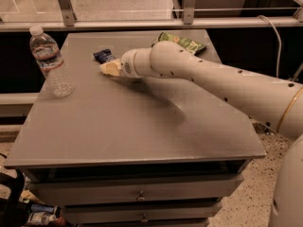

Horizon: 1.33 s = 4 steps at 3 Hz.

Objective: Pick rxbar blueberry

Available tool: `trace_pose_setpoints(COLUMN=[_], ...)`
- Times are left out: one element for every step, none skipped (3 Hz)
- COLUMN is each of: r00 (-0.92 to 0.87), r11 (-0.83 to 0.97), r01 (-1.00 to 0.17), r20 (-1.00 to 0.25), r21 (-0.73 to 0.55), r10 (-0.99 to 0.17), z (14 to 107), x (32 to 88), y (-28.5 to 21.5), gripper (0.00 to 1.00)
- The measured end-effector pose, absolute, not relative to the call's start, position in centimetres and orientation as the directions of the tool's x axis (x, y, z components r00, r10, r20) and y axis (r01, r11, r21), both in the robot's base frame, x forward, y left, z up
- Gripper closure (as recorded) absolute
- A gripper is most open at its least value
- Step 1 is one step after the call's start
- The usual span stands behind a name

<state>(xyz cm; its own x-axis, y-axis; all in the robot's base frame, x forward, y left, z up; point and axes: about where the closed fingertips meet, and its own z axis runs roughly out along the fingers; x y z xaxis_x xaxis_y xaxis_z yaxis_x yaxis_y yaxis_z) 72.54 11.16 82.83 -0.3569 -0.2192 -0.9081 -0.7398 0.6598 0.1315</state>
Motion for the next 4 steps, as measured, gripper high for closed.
trace_pose_setpoints(r00=[-0.357,-0.357,-0.357,-0.357], r11=[0.66,0.659,0.659,0.659], r01=[-0.74,-0.74,-0.74,-0.74], r20=[-0.908,-0.908,-0.908,-0.908], r21=[0.132,0.132,0.132,0.131], r10=[-0.219,-0.219,-0.219,-0.219], z=[83.08,83.07,83.08,83.09], x=[72.54,72.54,72.54,72.54], y=[11.17,11.19,11.19,11.19], gripper=[0.8,1.0,1.0,1.0])
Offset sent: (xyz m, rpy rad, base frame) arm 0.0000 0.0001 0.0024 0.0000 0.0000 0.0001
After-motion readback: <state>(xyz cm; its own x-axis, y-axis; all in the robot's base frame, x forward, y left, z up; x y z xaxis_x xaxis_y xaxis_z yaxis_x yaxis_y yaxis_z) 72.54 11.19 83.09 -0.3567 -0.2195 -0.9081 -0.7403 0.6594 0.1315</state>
